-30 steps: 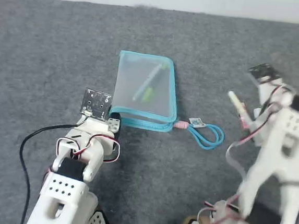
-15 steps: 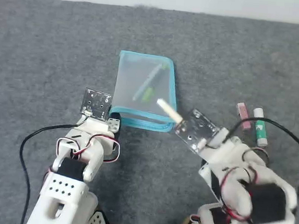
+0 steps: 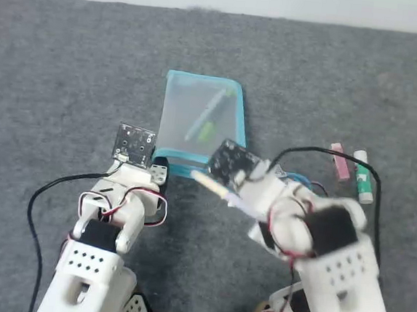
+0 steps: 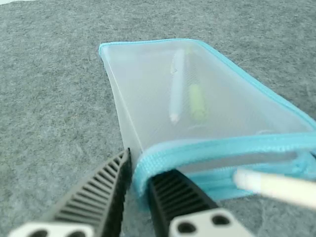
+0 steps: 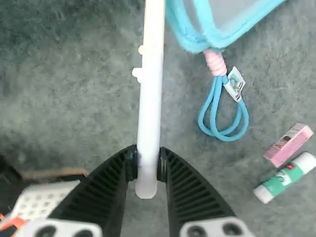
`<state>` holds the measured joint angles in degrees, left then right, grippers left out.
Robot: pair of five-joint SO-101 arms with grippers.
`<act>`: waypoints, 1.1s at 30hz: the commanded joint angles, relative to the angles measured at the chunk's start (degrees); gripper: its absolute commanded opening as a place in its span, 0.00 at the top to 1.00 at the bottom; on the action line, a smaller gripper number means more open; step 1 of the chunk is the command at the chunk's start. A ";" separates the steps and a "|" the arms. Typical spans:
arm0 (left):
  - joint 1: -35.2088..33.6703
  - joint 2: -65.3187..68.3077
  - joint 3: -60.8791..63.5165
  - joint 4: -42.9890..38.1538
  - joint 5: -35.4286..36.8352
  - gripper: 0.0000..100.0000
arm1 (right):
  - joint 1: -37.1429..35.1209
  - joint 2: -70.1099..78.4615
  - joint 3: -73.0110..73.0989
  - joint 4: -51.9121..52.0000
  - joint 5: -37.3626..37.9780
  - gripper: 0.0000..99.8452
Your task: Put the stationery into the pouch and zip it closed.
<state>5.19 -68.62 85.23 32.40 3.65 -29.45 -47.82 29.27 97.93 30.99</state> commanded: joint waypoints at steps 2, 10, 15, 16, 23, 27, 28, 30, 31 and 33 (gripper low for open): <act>-0.35 -0.97 -1.01 -2.11 0.62 0.99 | 1.27 5.32 -0.62 -5.85 -7.56 0.99; -0.35 -0.97 -1.10 -2.20 0.62 0.99 | 13.49 16.92 -9.85 -7.08 -18.20 0.99; -0.26 -0.97 -1.10 -2.20 0.62 0.99 | 14.81 22.90 -17.14 -5.58 -22.68 0.99; -0.26 -0.97 -1.10 -2.20 0.62 0.99 | 14.81 23.96 -18.46 -5.58 -23.47 0.99; 0.18 -0.97 -1.19 -2.29 0.70 0.99 | 7.78 29.67 -26.20 -6.02 -27.34 0.99; 4.92 -0.97 -1.19 -2.29 0.70 0.99 | -0.57 33.19 -27.34 -7.25 -27.16 0.99; 6.33 -0.97 -1.19 -2.29 0.70 0.99 | -1.54 34.07 -27.43 -8.13 -27.16 0.99; 8.35 -0.97 -1.19 -2.29 0.62 0.99 | -1.80 35.82 -27.43 -10.24 -27.34 0.99; 8.97 -0.97 -1.10 -2.20 0.62 0.99 | -1.45 36.44 -27.43 -11.56 -27.43 0.99; 9.67 -0.97 -0.92 -2.11 0.62 0.99 | -0.04 37.41 -27.43 -13.67 -29.19 0.99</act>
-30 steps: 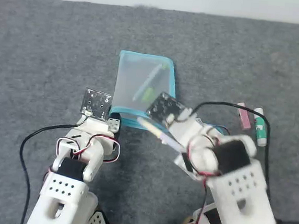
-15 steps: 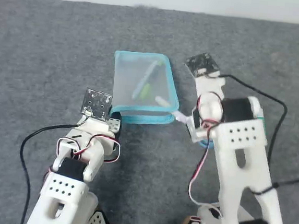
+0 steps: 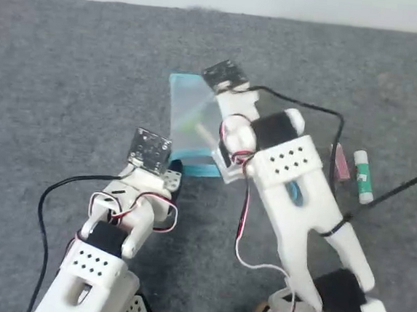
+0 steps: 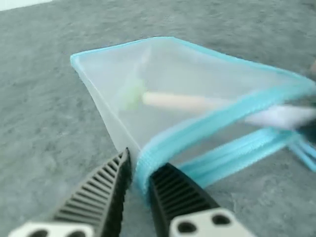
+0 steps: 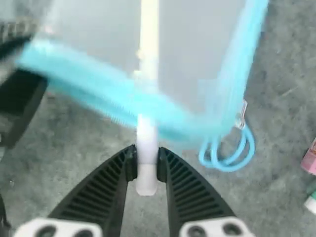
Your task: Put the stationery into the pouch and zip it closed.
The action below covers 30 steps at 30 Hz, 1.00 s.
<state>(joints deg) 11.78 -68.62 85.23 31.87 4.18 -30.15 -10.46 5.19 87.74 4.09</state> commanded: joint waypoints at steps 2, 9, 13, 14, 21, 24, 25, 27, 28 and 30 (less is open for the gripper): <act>2.99 -0.97 -0.92 -1.58 -0.70 0.99 | 1.36 0.92 -3.34 -5.41 -4.57 0.99; 2.55 -0.97 -0.92 -1.76 -1.58 0.99 | 5.93 0.75 -3.87 -4.97 -8.09 0.99; 1.14 -0.97 -1.19 -1.85 -1.58 0.99 | 11.82 -0.13 -6.24 -0.40 -7.30 0.99; 0.97 -0.97 -1.19 -1.85 -1.58 0.99 | 12.88 -0.84 -6.59 -0.04 -7.30 0.99; 0.88 -0.97 -1.19 -1.85 -1.58 0.99 | 14.64 -5.41 -6.42 -0.13 -7.30 0.99; 1.14 -0.97 -1.19 -1.85 -1.49 0.99 | 13.76 -3.74 -6.33 -2.15 -7.65 0.99; 1.14 -0.97 -1.19 -1.85 -1.49 0.99 | 13.58 -2.42 -6.33 -2.86 -8.70 0.99; 1.14 -0.97 -1.19 -1.85 -1.49 0.99 | 13.49 0.22 -6.42 -4.79 -10.46 0.99; 1.14 -0.97 -1.10 -1.85 -1.49 0.99 | 13.49 1.45 -6.42 -6.02 -11.16 0.99; 1.23 -0.97 -1.10 -1.76 -1.58 0.99 | 13.41 3.74 -6.42 -8.40 -12.66 0.99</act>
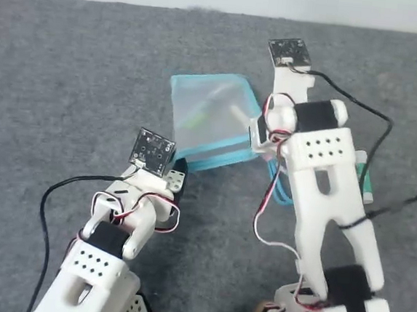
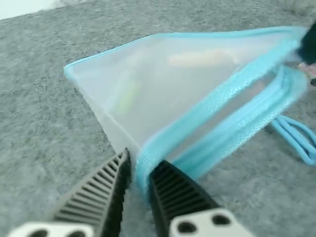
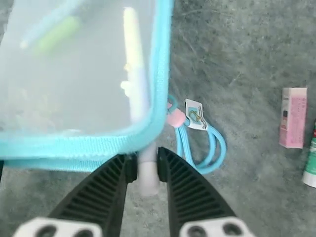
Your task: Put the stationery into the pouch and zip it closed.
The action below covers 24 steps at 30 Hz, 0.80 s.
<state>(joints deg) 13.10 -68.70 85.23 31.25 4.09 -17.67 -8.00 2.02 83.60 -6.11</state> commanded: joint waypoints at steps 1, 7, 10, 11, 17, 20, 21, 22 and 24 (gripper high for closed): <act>-0.09 -0.88 -1.10 -1.14 -1.49 0.99 | 0.31 2.33 -3.25 -5.23 -2.73 0.99; 0.00 -0.88 -1.10 -1.14 -1.58 0.99 | -9.80 6.73 -3.52 -6.02 1.67 0.84; 0.00 -0.88 -1.10 -1.14 -1.67 0.99 | -13.85 6.37 -3.52 -6.02 5.71 0.74; 0.00 -0.88 -1.10 -1.14 -1.67 0.99 | -14.73 5.93 -3.52 -6.02 6.59 0.73; -0.09 -0.88 -1.10 -1.14 -1.67 0.99 | -15.34 0.31 -3.52 -5.41 8.70 0.77; -0.18 -0.88 -1.01 -1.14 -1.67 0.99 | -15.08 -3.65 -3.52 -2.59 11.78 0.77; -0.18 -0.88 -1.01 -1.14 -1.67 0.99 | -14.99 -5.32 -3.52 -1.71 12.84 0.77; -0.26 -0.88 -1.01 -1.14 -1.67 0.99 | -14.81 -7.34 -3.52 -0.75 14.07 0.77; -0.53 -0.88 -1.01 -1.14 -1.67 0.99 | -14.11 -11.65 -3.52 1.80 17.49 0.77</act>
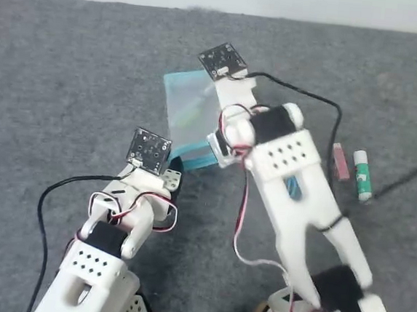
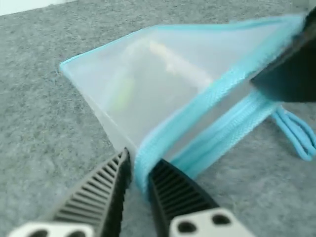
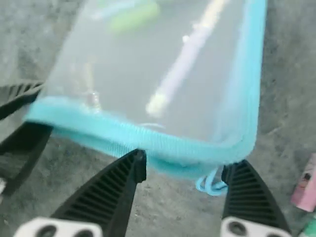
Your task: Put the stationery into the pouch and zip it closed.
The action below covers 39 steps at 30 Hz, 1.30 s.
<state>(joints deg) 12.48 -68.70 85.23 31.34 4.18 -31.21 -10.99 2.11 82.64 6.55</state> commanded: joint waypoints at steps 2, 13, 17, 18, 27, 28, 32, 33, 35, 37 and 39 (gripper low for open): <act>0.00 -0.88 -0.92 -1.23 -1.67 0.99 | 1.80 -12.62 -3.43 6.02 8.00 0.77; -0.26 -0.88 -0.92 -1.05 -1.58 0.99 | 32.31 -16.22 14.51 3.21 29.01 0.77; -3.69 -0.88 -0.92 -1.05 -1.49 0.99 | 40.04 -16.13 26.29 -5.85 35.78 0.77; -4.48 -0.88 -0.92 -1.05 -1.49 0.99 | 41.45 -15.96 28.40 -7.69 36.57 0.77; -5.89 -0.88 0.04 -0.97 -1.67 0.99 | 51.30 -0.04 20.48 -12.88 36.92 0.77; -5.89 -0.88 0.13 -0.97 -1.67 0.99 | 52.26 2.33 18.29 -12.88 37.01 0.77; -5.89 -0.88 0.13 -0.97 -1.76 0.99 | 54.29 11.21 12.13 -12.88 40.53 0.77; -5.89 -0.88 0.13 -0.97 -1.76 0.99 | 54.37 13.14 11.08 -12.88 41.05 0.77; -5.89 -0.88 0.13 -0.97 -1.76 0.99 | 54.37 16.40 9.23 -13.41 41.41 0.77; -5.89 -0.88 0.13 -0.97 -1.76 0.99 | 54.37 19.47 7.12 -13.41 41.41 0.77; -5.89 -0.88 0.13 -0.97 -1.76 0.99 | 54.37 22.37 5.01 -13.49 41.41 0.77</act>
<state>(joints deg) 6.95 -68.70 86.46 31.34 3.65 22.59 10.02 12.22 70.15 47.16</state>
